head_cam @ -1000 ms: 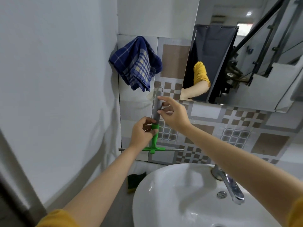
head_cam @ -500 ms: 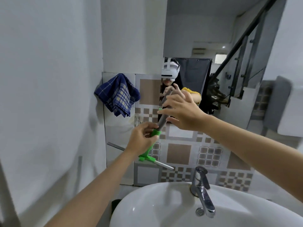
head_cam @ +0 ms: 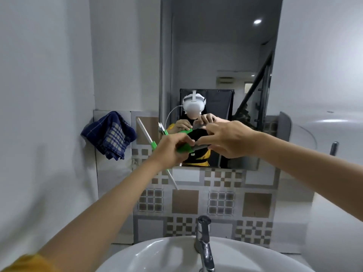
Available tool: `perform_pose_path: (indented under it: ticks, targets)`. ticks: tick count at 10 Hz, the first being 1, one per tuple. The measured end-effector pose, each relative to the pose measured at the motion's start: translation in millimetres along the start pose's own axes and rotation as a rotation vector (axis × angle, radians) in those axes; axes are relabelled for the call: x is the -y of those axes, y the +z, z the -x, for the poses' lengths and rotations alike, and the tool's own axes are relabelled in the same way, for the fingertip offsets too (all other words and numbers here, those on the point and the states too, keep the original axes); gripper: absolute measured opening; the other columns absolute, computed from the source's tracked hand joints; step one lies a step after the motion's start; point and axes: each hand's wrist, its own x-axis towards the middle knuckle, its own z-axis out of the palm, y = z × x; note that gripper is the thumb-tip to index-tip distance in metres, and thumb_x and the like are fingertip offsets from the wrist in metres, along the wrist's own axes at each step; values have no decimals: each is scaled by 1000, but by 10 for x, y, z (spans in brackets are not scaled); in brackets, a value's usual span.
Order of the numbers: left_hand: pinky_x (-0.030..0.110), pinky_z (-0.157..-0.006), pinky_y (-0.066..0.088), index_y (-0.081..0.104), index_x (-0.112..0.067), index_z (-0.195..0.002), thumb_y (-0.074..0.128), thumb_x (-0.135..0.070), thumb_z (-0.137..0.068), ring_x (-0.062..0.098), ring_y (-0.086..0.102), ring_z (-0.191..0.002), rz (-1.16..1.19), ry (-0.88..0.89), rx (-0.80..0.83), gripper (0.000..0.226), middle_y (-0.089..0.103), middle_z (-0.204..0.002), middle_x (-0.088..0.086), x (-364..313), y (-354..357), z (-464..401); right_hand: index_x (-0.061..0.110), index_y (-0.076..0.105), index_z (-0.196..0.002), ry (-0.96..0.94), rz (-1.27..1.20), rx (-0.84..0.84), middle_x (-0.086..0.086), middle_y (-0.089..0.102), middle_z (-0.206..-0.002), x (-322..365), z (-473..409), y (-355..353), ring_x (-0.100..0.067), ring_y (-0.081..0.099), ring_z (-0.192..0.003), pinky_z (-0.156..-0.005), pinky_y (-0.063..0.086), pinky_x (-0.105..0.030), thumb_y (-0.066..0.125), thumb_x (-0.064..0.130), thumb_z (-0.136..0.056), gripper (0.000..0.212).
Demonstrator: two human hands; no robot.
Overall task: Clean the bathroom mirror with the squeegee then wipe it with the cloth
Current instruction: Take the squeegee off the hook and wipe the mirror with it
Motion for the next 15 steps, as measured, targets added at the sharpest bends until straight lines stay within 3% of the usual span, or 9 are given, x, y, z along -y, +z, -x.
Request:
perform_pose_path:
  ticks: [2, 3, 5, 7, 9, 11, 13, 14, 15]
  targets:
    - [33, -90, 49, 63, -8, -105, 65, -3, -78, 22, 56, -108, -307, 240, -175, 28, 62, -115, 9, -189, 25, -462, 35, 52, -128, 200, -15, -145, -10, 53, -89, -277, 294, -51, -13, 36, -53, -41, 13, -13, 51, 30, -91, 37]
    - [33, -94, 43, 57, -11, -116, 67, -13, -80, 27, 47, -119, -422, 213, -352, 38, 53, -130, 12, -140, 6, -617, 34, 47, -130, 324, -3, -210, -10, 50, -83, -440, 335, 9, -15, 36, -41, -40, 17, -12, 47, 36, -92, 38]
    - [34, -100, 40, 48, -7, -126, 54, -37, -83, 27, 40, -125, -493, 117, -506, 53, 46, -135, 15, 92, -244, -828, 33, 43, -129, 559, 13, -384, -10, 54, -87, -915, 196, -67, -27, 48, -47, -42, 29, -19, 29, 54, -93, 44]
    - [46, -102, 40, 44, -7, -127, 63, -30, -80, 29, 39, -126, -550, -5, -495, 55, 45, -136, 15, 441, -498, -1066, 33, 52, -125, 637, 70, -518, -9, 55, -93, -1489, -276, -311, -33, 58, -77, -55, 34, -31, 50, 30, -96, 29]
    - [49, -104, 36, 38, -5, -134, 76, -34, -69, 30, 39, -128, -665, -79, -384, 80, 40, -142, 14, 800, -609, -1237, 37, 51, -128, 579, 83, -558, -11, 55, -94, -1756, -937, -534, -33, 58, -82, -69, 38, -38, 46, 32, -98, 31]
    - [50, -114, 16, 15, -15, -146, 74, -35, -71, 22, 13, -141, -744, -185, -235, 98, 14, -155, 1, 1117, -578, -1342, 42, 46, -132, 546, 133, -466, -13, 52, -100, -1998, -1474, -721, -34, 55, -94, -84, 38, -45, 44, 28, -99, 36]
    - [43, -113, 7, 22, -11, -145, 67, -18, -77, 22, 14, -142, -741, -150, -271, 82, 17, -155, 4, 1327, -514, -1355, 44, 45, -132, 555, 149, -423, -12, 50, -99, -2149, -1595, -720, -34, 54, -94, -87, 38, -46, 44, 28, -99, 37]
    - [46, -111, 11, 36, -5, -139, 73, -11, -72, 28, 26, -138, -774, -92, -302, 77, 30, -150, 11, 1385, -531, -1369, 44, 45, -133, 546, 127, -420, -7, 44, -93, -2177, -1560, -686, -34, 54, -93, -84, 38, -44, 47, 25, -98, 39]
    - [49, -111, 14, 33, -7, -140, 73, -17, -71, 27, 24, -138, -808, -104, -228, 80, 29, -151, 10, 1325, -596, -1363, 43, 45, -133, 548, 119, -427, -6, 41, -91, -2213, -1496, -649, -34, 54, -91, -84, 39, -45, 49, 24, -97, 41]
